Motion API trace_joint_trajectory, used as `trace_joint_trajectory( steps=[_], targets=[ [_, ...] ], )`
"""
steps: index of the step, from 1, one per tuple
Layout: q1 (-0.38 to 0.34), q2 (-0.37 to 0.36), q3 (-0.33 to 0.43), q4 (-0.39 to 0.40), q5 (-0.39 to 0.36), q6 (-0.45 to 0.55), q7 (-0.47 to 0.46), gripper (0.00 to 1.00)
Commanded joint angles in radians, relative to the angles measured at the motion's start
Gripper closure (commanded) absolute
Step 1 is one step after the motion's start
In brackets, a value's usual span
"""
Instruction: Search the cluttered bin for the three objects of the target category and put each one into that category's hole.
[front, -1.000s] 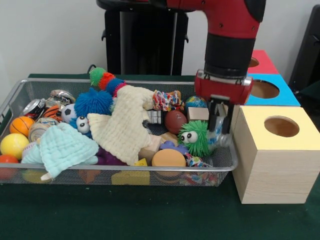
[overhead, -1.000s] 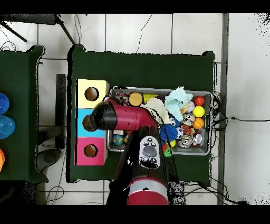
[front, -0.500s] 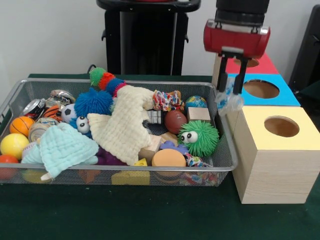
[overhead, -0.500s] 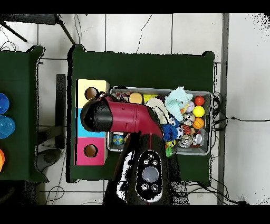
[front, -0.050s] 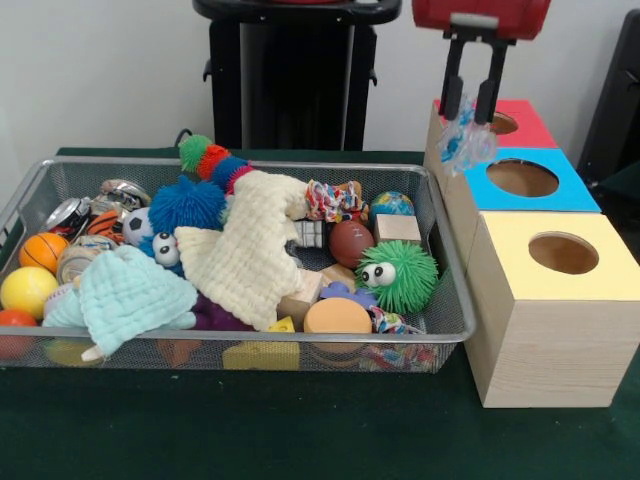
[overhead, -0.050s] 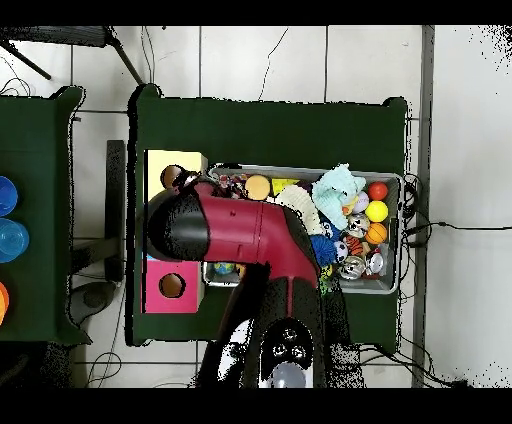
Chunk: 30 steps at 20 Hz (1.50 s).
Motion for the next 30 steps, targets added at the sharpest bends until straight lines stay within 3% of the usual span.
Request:
trace_joint_trajectory(
  steps=[1, 8, 20, 25, 30],
  targets=[
    [0.028, -0.062, 0.025, 0.187, 0.047, 0.099, 0.167, 1.00],
    [0.073, -0.066, 0.035, 0.286, 0.107, -0.004, 0.217, 1.00],
    [0.105, 0.037, 0.046, 0.394, 0.130, -0.286, 0.245, 1.00],
    [0.131, 0.086, 0.023, 0.379, 0.136, -0.358, 0.248, 1.00],
    [0.176, 0.118, 0.007, 0.346, 0.178, -0.354, 0.259, 1.00]
  ],
)
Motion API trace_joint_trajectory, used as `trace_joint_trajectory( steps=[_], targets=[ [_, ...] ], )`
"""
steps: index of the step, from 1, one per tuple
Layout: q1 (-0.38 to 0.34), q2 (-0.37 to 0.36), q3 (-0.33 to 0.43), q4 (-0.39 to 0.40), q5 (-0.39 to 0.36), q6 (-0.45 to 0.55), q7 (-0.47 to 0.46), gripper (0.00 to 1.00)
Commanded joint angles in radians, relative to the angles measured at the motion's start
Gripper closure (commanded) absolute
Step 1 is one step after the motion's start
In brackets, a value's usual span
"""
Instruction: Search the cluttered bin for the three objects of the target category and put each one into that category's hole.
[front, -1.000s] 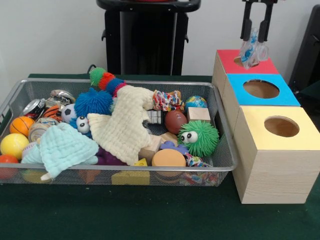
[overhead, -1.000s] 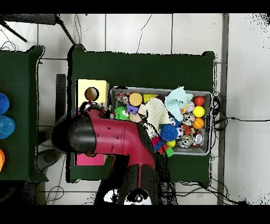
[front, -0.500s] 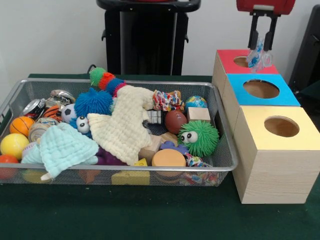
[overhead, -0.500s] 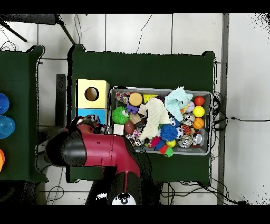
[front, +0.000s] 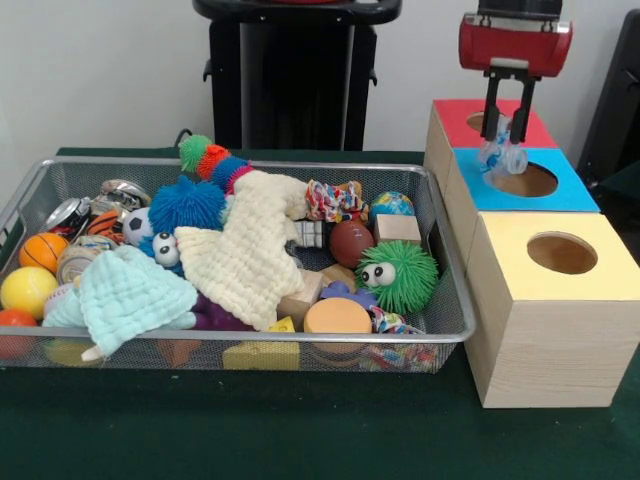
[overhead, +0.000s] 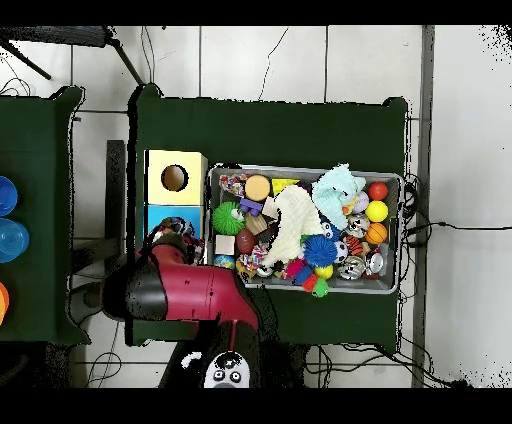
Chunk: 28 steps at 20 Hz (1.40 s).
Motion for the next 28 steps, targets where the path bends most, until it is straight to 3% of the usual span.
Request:
trace_joint_trajectory(
  steps=[1, 10, 16, 17, 23, 28],
  targets=[
    [0.037, 0.083, 0.027, 0.057, 0.086, -0.023, 0.268, 1.00],
    [0.084, 0.094, 0.052, 0.073, 0.192, -0.035, 0.294, 1.00],
    [0.124, 0.119, -0.013, 0.040, 0.208, -0.015, 0.270, 1.00],
    [0.136, 0.125, -0.032, 0.031, 0.209, -0.005, 0.267, 0.00],
    [0.221, 0.125, -0.170, -0.028, 0.224, 0.073, 0.277, 0.00],
    [0.235, 0.090, -0.209, -0.058, 0.217, 0.158, 0.261, 0.00]
  ],
)
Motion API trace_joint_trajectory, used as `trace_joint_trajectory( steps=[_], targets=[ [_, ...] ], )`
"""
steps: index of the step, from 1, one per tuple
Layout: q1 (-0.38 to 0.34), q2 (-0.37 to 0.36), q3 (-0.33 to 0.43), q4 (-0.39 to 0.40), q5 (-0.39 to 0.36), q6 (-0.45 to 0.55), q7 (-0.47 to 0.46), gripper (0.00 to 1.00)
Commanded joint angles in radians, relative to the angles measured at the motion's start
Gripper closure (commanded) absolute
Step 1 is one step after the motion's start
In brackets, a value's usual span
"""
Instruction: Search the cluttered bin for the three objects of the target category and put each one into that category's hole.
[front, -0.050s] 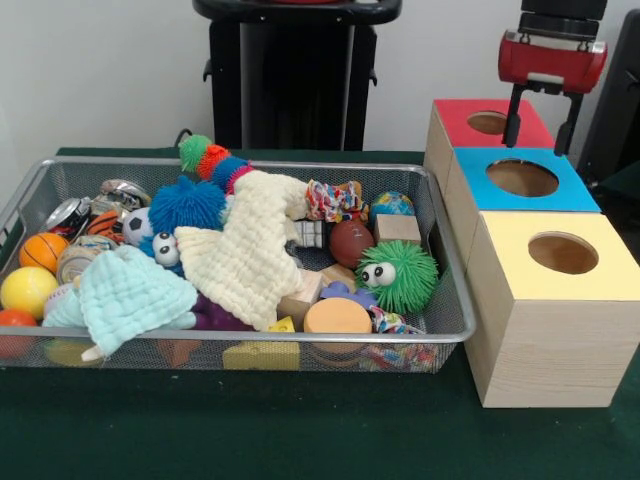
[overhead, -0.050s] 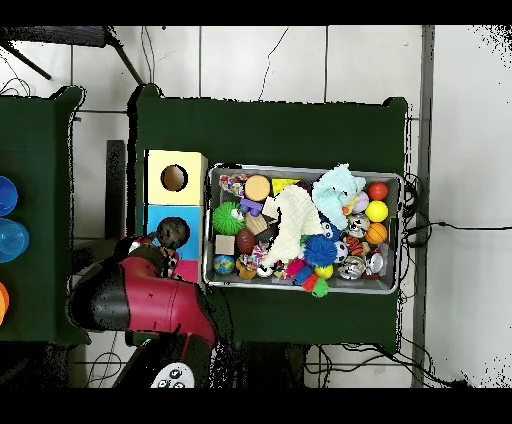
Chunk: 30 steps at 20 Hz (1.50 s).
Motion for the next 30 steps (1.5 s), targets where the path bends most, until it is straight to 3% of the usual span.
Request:
trace_joint_trajectory(
  steps=[1, 10, 15, 23, 30],
  targets=[
    [0.015, -0.006, -0.078, -0.053, 0.036, 0.177, 0.231, 0.00],
    [-0.010, -0.051, -0.083, -0.066, 0.021, 0.234, 0.194, 0.00],
    [-0.089, -0.049, -0.062, -0.085, -0.016, 0.207, 0.107, 0.00],
    [-0.186, -0.107, -0.057, -0.162, -0.094, 0.313, -0.009, 0.00],
    [-0.253, -0.172, -0.053, -0.259, -0.172, 0.483, -0.077, 0.00]
  ],
)
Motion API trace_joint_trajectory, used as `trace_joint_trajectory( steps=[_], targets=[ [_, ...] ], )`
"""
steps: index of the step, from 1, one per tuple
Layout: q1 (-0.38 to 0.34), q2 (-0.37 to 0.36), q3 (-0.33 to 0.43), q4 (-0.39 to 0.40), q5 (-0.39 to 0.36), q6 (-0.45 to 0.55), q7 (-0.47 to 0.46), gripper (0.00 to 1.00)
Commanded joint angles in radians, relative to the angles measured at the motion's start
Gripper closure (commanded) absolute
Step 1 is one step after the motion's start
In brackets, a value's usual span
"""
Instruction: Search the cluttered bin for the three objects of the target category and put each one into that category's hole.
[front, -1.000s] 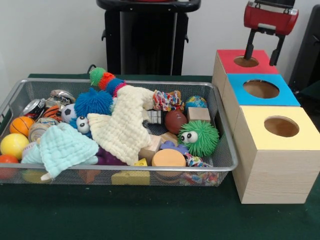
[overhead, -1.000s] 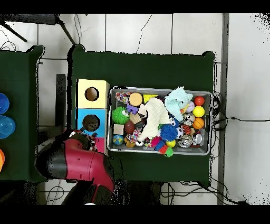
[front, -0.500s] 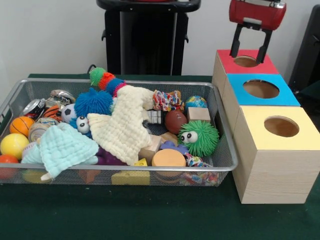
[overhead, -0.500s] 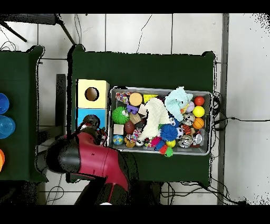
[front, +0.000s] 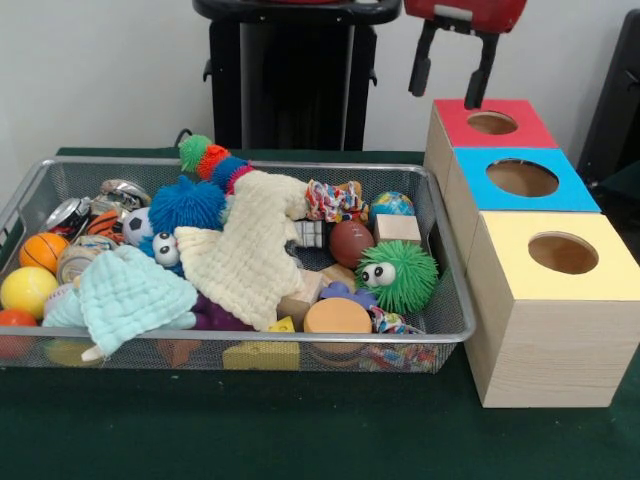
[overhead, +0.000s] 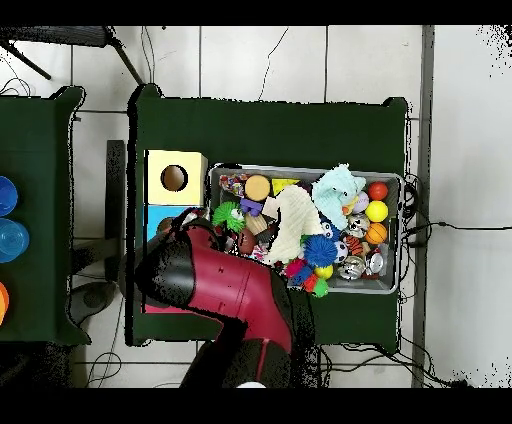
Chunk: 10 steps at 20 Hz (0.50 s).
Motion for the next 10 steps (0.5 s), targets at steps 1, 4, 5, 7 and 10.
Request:
trace_joint_trajectory(
  steps=[1, 4, 5, 7, 10],
  targets=[
    [-0.082, -0.079, 0.040, -0.137, -0.108, 0.254, -0.083, 0.00],
    [-0.121, -0.100, 0.066, -0.164, -0.129, 0.309, -0.110, 0.00],
    [-0.132, -0.106, 0.072, -0.173, -0.134, 0.326, -0.117, 0.00],
    [-0.151, -0.116, 0.086, -0.190, -0.145, 0.358, -0.121, 0.00],
    [-0.175, -0.125, 0.109, -0.192, -0.158, 0.354, -0.116, 0.00]
  ],
)
